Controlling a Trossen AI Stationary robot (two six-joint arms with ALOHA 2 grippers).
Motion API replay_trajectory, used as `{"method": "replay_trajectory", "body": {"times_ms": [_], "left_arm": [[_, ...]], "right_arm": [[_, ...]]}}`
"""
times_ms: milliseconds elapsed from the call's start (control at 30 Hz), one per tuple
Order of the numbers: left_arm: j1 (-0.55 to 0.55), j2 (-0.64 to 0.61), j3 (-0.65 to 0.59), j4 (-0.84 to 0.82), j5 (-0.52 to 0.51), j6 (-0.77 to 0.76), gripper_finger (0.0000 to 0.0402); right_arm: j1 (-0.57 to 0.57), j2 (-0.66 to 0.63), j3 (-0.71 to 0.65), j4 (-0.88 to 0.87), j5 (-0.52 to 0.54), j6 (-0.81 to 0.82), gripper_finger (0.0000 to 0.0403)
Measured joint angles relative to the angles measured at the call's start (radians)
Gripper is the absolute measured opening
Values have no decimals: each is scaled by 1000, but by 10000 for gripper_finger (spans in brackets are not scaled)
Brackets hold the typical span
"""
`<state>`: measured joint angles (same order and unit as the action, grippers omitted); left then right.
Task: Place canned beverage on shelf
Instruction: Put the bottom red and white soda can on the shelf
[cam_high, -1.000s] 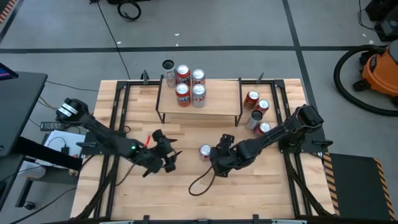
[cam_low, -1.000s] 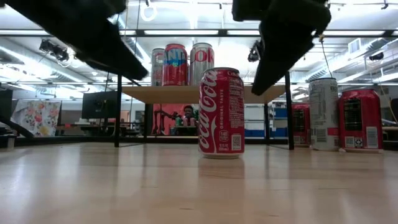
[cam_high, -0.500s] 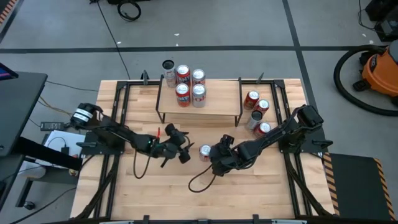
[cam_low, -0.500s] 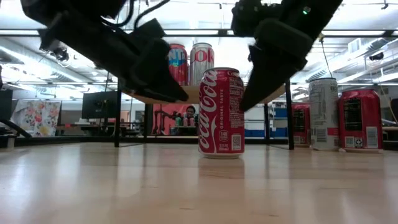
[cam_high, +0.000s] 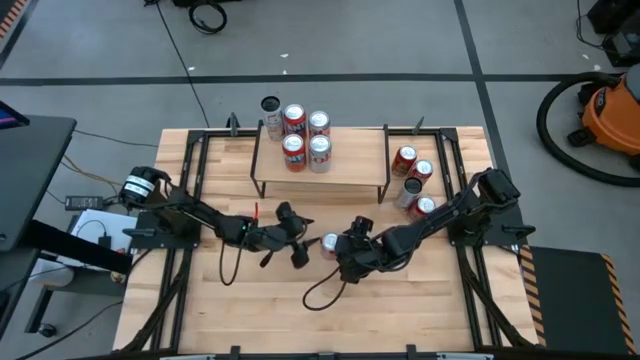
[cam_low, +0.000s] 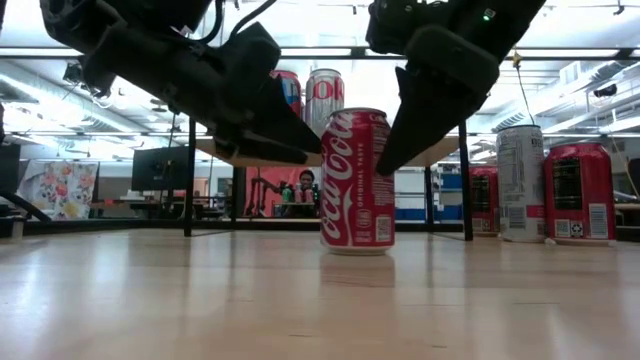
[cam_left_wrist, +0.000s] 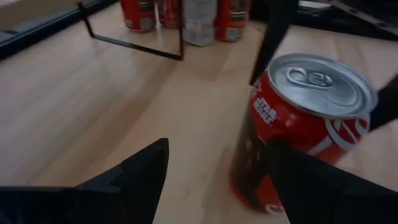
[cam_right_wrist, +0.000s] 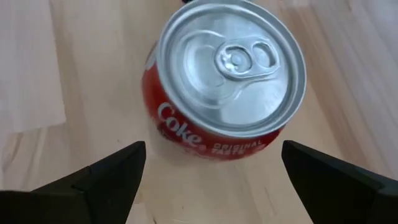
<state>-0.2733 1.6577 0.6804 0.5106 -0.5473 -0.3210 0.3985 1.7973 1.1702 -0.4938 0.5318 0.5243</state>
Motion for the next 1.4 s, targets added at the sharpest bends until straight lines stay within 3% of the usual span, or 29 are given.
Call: {"method": "replay_trajectory", "body": {"times_ms": [433, 667, 833, 1067, 1400], "left_arm": [[-69, 0, 0, -6, 72, 3, 276], [-68, 0, 0, -49, -125, 16, 276], [-9, 0, 0, -43, -138, -12, 276], [31, 27, 1, 50, -27, -8, 276], [-33, 38, 0, 35, 12, -5, 276]], "right_arm": [[-55, 0, 0, -142, 7, -46, 386], [-48, 0, 0, -131, -62, -5, 373], [-20, 0, 0, -61, -56, 29, 368], [-19, 0, 0, -8, -43, 24, 368], [-56, 0, 0, -74, -58, -118, 368]]}}
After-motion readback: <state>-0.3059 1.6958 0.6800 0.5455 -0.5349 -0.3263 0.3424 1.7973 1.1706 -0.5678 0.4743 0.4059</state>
